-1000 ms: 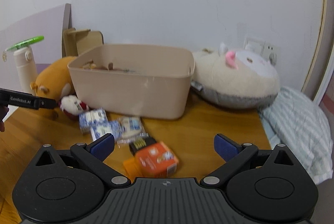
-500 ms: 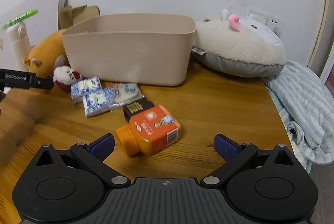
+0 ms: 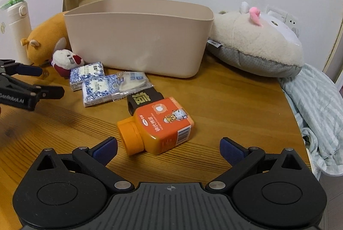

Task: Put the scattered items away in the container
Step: 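Move both tools toward the tissue packs and orange bottle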

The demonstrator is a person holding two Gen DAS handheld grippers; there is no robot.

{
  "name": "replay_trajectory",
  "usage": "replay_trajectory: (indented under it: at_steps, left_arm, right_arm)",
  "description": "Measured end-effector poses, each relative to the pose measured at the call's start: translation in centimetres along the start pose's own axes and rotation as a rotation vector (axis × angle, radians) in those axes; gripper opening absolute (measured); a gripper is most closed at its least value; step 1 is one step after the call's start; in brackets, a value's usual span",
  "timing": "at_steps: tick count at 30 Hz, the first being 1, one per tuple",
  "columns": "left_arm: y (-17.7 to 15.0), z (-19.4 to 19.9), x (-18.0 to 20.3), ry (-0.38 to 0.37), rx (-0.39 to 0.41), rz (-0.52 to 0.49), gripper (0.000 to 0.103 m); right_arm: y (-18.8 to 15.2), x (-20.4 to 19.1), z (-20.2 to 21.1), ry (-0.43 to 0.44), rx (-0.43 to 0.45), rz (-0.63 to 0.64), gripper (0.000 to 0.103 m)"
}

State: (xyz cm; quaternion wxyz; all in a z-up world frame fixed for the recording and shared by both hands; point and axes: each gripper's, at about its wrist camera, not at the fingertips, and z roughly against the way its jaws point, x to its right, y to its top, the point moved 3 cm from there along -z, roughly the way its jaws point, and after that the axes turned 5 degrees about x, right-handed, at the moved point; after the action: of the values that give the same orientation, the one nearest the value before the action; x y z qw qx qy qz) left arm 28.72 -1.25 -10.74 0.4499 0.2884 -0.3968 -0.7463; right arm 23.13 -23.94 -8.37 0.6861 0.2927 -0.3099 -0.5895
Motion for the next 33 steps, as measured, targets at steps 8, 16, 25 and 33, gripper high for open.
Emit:
replay_trajectory:
  at_steps: [8,16,25,33]
  left_arm:
    - [0.1,-2.3,0.6,-0.063,0.007,-0.075,0.099]
    - [0.4,-3.5,0.6,-0.098,0.028,-0.117,0.099]
    - [0.3,-3.9,1.2,-0.179,0.025,-0.117,0.099]
    - [0.5,-4.2,2.0,-0.226,0.011,-0.088,0.099]
  right_arm:
    - [-0.1,0.1,-1.0,0.008,-0.01,-0.007,0.103]
    - [-0.2,0.5,-1.5,-0.005,-0.018,-0.015,0.103]
    - [-0.7,1.6,-1.8,-0.029,-0.034,-0.044,0.103]
    - [-0.9,1.9,-1.8,-0.036,-0.043,-0.052,0.103]
